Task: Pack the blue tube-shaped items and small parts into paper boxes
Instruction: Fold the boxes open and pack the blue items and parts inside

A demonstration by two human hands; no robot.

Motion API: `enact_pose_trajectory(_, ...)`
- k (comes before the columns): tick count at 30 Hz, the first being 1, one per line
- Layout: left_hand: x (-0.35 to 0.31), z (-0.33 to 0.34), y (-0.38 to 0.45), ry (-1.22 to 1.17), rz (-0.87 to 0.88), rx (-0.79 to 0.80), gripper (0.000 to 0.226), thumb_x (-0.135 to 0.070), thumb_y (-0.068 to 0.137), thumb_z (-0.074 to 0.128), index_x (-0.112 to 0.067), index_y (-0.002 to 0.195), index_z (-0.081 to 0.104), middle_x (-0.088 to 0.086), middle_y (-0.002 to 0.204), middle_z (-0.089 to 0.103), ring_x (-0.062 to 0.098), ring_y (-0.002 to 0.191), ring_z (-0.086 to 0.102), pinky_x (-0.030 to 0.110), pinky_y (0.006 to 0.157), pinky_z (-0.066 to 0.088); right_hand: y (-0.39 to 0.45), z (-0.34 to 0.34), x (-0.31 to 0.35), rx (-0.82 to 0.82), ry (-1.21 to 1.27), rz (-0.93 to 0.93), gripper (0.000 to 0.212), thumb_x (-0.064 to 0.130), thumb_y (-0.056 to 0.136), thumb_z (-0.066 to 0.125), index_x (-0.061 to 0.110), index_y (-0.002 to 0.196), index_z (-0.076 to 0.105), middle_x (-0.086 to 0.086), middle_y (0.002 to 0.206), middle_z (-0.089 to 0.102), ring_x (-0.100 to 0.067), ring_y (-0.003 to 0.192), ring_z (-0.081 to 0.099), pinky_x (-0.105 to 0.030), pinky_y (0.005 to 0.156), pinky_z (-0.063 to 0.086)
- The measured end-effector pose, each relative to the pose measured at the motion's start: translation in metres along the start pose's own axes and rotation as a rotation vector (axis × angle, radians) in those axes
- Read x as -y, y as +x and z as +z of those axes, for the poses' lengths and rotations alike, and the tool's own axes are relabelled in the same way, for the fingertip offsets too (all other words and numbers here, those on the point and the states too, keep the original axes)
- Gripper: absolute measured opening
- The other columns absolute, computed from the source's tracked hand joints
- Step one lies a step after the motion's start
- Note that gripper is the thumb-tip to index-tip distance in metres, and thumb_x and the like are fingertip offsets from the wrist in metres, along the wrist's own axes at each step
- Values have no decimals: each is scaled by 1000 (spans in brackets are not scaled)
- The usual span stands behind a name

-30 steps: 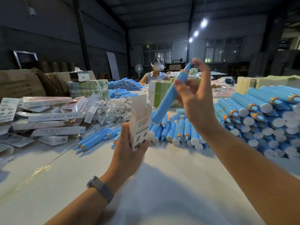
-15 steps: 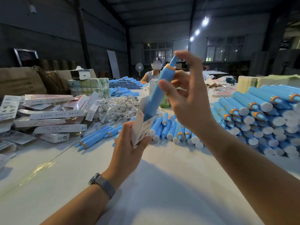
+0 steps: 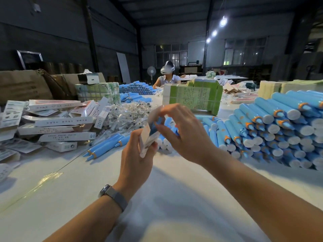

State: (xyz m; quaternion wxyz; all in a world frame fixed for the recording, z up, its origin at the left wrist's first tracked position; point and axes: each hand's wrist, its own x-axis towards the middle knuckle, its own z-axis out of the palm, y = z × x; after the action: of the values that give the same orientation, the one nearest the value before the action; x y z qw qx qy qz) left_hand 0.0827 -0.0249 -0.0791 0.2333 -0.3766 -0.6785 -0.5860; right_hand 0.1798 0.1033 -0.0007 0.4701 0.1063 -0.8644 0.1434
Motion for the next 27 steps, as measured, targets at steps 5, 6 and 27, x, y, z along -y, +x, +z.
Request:
enact_pose_trajectory(5,7,1,2,38,-69,15,45,-12,87,72,-42,98,39,-13,76,59,10,70,58,28,58,42,-11,11,7,103,-161,-72,26,34,99,50,19,107,71,-5,126,57,-28,111,53,-41,81,49)
enact_pose_trajectory(6,7,1,2,31,-75,20,45,-13,88,71,-41,98,38,-10,76,58,14,69,58,33,59,42,-11,13,9,78,-211,-99,28,34,100,48,20,106,72,-6,125,58,-29,109,54,-40,78,50)
enact_pose_trajectory(27,60,-39,38,-80,-187,-470,32,-12,99,58,-29,110,33,-2,108,54,20,101,58,37,88,51,126,233,-36,827,-105,356,31,23,92,59,22,64,45,2,69,48,-25,79,51,-30,61,38)
